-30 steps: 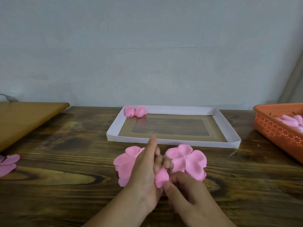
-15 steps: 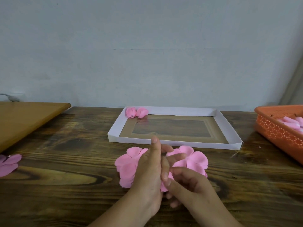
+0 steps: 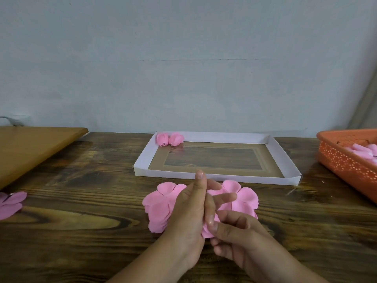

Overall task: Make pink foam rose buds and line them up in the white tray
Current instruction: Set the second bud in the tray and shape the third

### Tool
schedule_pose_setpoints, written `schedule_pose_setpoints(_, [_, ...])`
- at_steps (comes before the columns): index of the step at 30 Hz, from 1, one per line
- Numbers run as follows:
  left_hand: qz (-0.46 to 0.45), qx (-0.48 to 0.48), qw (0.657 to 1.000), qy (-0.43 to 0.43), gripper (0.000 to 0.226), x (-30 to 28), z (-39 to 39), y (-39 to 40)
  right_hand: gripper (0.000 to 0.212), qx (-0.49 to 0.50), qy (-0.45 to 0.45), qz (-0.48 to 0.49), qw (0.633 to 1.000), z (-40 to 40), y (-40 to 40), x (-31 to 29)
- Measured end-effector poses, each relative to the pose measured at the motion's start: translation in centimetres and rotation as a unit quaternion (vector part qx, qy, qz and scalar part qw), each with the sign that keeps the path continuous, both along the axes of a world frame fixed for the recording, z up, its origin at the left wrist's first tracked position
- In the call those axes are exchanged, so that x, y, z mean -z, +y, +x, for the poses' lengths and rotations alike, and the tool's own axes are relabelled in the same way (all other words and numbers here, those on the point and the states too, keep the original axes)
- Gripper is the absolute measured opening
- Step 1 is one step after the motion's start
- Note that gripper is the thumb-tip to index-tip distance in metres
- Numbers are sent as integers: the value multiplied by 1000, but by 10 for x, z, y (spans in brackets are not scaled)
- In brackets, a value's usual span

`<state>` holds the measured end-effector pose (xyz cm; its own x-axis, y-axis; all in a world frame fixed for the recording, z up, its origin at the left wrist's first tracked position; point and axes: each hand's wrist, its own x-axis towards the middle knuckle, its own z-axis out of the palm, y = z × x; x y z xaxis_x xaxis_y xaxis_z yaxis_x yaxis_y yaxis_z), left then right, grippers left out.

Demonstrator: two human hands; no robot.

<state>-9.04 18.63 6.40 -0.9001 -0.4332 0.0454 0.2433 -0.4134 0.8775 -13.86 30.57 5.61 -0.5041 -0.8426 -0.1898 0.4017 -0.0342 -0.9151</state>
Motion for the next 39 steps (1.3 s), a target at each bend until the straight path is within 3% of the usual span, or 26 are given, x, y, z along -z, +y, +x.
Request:
schedule_pose_setpoints(4, [3, 35, 999, -15, 50, 0, 0, -4, 23, 10, 2, -16, 1000, -3, 0, 3])
schedule_pose_setpoints(8, [61, 40, 997, 8, 73, -8, -1, -6, 32, 70, -11, -49, 996, -8, 1, 4])
schedule_pose_setpoints(11, [43, 22, 999, -5, 74, -6, -3, -6, 18, 129, -2, -72, 989, -13, 2, 1])
schedule_pose_setpoints(14, [-39, -2, 999, -21, 63, 0, -4, -4, 17, 172, 7, -99, 980, -19, 5, -2])
schedule_pose_setpoints(17, [-150, -59, 987, -23, 35, 10, -4, -2, 21, 214, 39, -101, 971, -21, 8, -2])
schedule_pose_setpoints(21, [-287, -81, 954, -13, 19, 18, -3, 3, 32, 265, 142, -56, 952, -21, 8, 0])
schedule_pose_setpoints(25, [-280, -63, 958, -3, 20, 18, -2, 5, 27, 291, 209, -62, 931, -17, 6, 0])
schedule_pose_setpoints(32, [-265, -64, 962, 33, 45, 16, 0, 2, 26, 287, 316, -60, 902, -12, 5, 5])
schedule_pose_setpoints(39, [-272, -57, 960, 31, 33, 11, -2, -2, 34, 267, 361, -51, 892, -12, 5, 3])
